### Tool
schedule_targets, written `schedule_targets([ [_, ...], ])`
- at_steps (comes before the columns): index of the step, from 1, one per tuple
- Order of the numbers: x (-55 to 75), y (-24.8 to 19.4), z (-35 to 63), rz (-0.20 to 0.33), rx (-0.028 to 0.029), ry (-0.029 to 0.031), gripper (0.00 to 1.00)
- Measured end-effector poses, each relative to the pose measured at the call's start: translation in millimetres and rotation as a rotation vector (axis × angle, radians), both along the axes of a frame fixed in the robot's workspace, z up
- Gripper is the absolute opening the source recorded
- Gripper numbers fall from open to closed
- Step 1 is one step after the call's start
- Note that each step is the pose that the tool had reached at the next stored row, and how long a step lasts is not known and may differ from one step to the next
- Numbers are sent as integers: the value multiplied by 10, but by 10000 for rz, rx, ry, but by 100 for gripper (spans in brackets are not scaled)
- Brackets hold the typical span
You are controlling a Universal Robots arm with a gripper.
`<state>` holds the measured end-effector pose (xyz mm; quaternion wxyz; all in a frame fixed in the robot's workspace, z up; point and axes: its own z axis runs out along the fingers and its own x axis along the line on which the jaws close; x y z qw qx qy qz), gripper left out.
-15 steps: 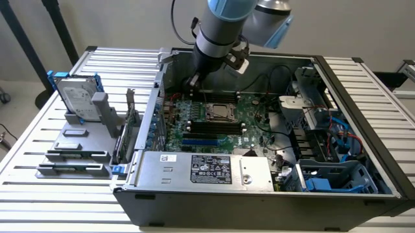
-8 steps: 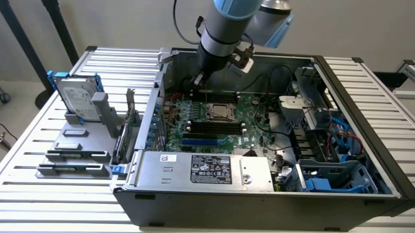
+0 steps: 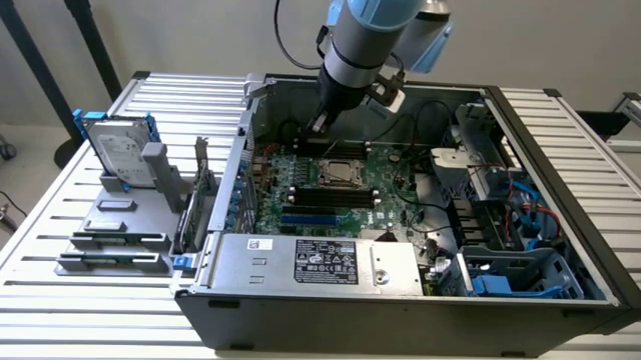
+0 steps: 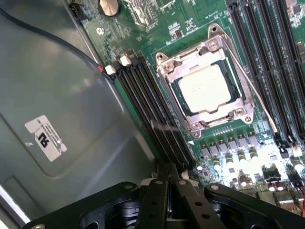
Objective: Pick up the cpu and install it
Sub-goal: 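Install the first cpu locking lever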
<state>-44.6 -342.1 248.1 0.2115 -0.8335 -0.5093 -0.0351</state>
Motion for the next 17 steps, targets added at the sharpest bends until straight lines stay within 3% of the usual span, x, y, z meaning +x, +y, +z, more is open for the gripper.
schedule_targets([
  [8, -3, -3, -112, -52, 0, -188, 11],
  [17, -24, -9, -275, -54, -28, -205, 11],
])
